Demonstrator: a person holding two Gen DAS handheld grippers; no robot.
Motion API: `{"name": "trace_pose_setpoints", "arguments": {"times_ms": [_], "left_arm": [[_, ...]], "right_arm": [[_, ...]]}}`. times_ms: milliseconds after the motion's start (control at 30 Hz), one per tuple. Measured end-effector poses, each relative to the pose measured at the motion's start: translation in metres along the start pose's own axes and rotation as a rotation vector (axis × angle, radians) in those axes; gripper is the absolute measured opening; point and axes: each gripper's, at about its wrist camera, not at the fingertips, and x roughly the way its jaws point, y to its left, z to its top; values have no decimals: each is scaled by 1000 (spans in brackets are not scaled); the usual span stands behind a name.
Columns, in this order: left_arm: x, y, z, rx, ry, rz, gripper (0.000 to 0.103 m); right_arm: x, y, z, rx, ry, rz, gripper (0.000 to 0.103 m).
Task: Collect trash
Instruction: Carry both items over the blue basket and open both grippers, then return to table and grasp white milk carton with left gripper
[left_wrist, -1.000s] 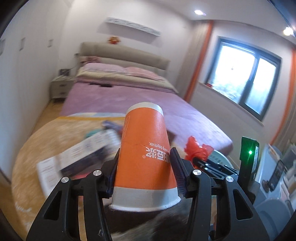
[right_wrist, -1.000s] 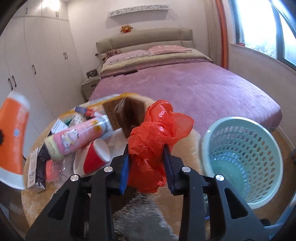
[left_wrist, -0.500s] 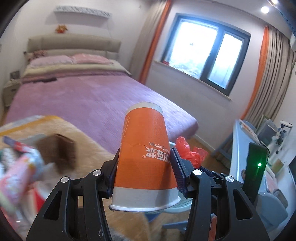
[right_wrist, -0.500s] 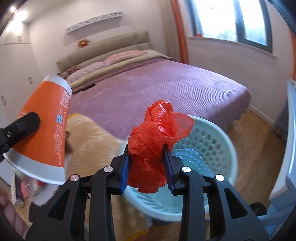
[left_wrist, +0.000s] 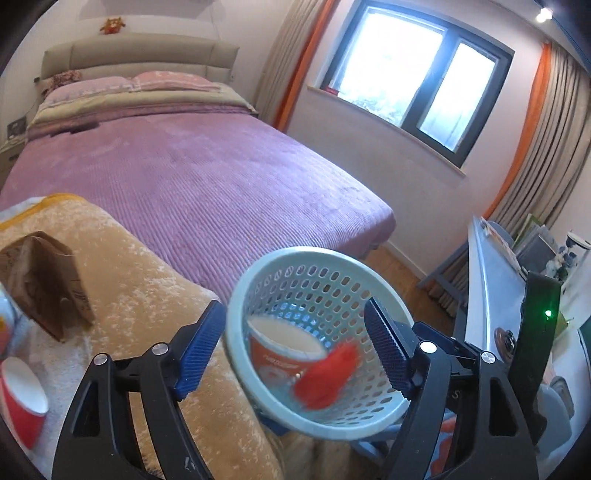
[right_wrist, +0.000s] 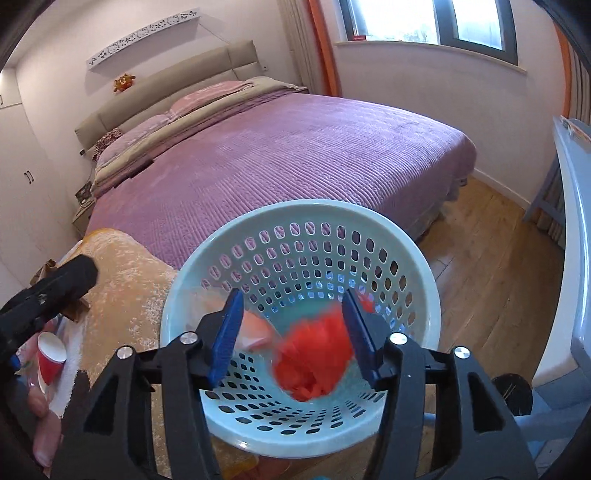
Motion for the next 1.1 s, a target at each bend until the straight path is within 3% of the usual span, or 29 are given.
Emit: {"name": "trace_pose_setpoints", "arguments": {"times_ms": [267,433,533,767,933,1100], "left_arm": [[-64,-1,-4,5,-114,10,77],[-117,5,-9,13,-193,77,83],[-156,18,-16,-10,-246,145,86],[-240,67,-35,-101,-334,358,93],[-277,116,-58,-188,-304,550,94],[-287,164,-90,-297,-226,636,95]], "right_arm": [[-28,24,-1,-65,-66,65,53],[-56,59,-3,-131,-135,116,56],[-74,86,-7,-174,-180,176,62],[-91,147,-20,-283,-203,275,62],[-87,195,-34,-348,-163,333,62],[-77,245,-48,-387,-91,421,62]]}}
